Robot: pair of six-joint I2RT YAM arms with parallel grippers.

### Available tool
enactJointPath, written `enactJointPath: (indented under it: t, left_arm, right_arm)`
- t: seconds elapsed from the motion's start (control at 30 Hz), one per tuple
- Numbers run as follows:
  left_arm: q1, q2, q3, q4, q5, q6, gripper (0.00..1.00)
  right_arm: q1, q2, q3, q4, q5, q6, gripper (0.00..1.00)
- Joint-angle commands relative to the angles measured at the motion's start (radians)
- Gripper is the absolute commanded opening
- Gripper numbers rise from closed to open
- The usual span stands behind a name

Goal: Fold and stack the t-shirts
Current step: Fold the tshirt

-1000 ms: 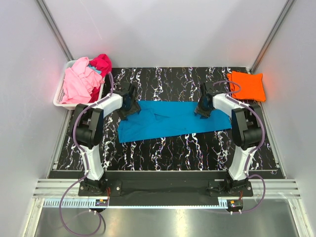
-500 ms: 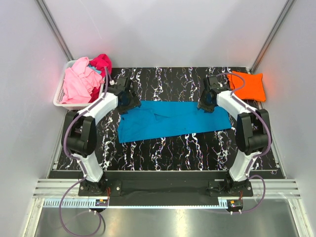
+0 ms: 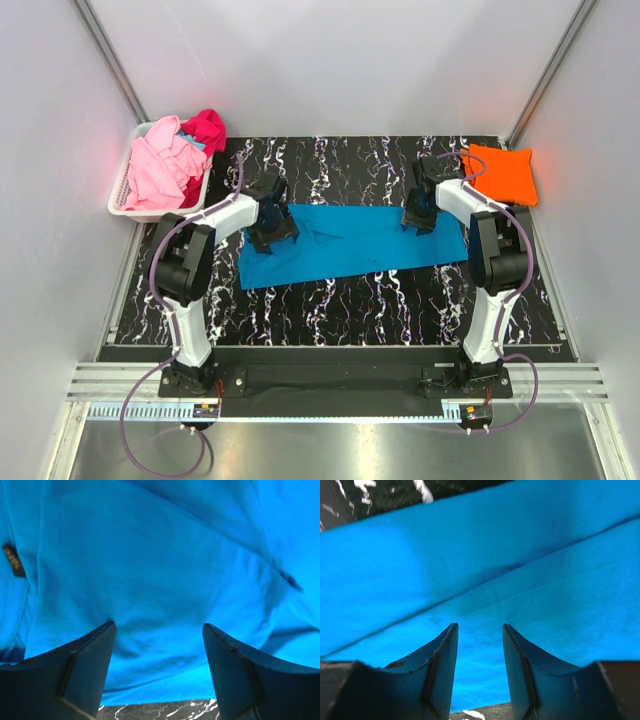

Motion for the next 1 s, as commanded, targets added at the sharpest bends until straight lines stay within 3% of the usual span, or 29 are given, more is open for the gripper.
enactJointPath:
  t: [0.0, 0.6, 0.97]
  left_arm:
    - [0.009, 0.079, 0.073, -0.052, -0.037, -0.032, 0.77]
    - [0.150, 0.240, 0.335, -0.132, -0.029, -0.046, 0.78]
    - [0.171, 0.501, 0.709, -0.156, 0.107, -0.048, 0.80]
  right_arm:
    - [-0.001, 0.015, 0.012, -0.032, -0.049, -0.021, 0.48]
    - [0.019, -0.168, -0.310, -0.027, -0.230, 0.146, 0.43]
    - [0.293, -0.370, -0.432, -0.047, -0.251, 0.307, 0.37]
